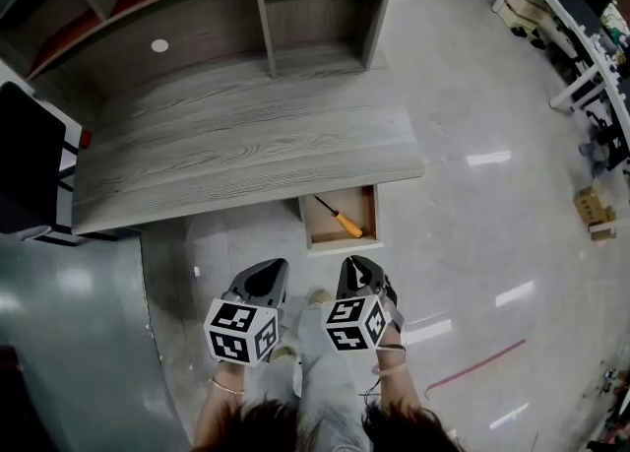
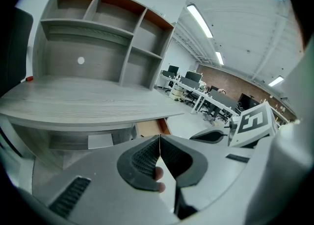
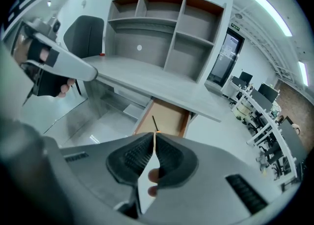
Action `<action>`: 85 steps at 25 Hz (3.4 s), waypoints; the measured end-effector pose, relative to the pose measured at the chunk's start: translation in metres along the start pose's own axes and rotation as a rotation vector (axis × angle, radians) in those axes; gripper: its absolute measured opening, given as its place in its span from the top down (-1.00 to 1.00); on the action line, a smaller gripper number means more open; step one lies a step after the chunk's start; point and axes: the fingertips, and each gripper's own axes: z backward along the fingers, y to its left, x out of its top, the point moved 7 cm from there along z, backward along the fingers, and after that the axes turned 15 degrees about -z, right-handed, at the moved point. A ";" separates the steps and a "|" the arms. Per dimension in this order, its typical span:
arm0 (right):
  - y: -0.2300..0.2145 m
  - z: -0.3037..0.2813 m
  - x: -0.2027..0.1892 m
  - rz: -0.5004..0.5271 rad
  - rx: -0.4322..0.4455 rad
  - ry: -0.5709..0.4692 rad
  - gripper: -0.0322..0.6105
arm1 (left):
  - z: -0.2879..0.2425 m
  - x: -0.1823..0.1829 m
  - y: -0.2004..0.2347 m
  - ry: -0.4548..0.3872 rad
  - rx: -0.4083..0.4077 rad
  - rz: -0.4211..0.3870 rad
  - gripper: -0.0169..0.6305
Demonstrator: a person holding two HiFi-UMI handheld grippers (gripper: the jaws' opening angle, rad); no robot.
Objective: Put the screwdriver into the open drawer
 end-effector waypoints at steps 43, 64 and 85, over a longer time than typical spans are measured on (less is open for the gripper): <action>0.072 0.280 0.023 -0.208 -0.156 -0.425 0.80 | 0.204 0.068 -0.096 -0.285 -0.088 -0.233 0.90; 0.123 0.360 0.010 -0.223 -0.117 -0.579 0.80 | 0.284 0.051 -0.115 -0.367 -0.059 -0.319 0.90; 0.122 0.373 0.009 -0.133 -0.089 -0.582 0.81 | 0.292 0.064 -0.122 -0.385 -0.027 -0.285 0.90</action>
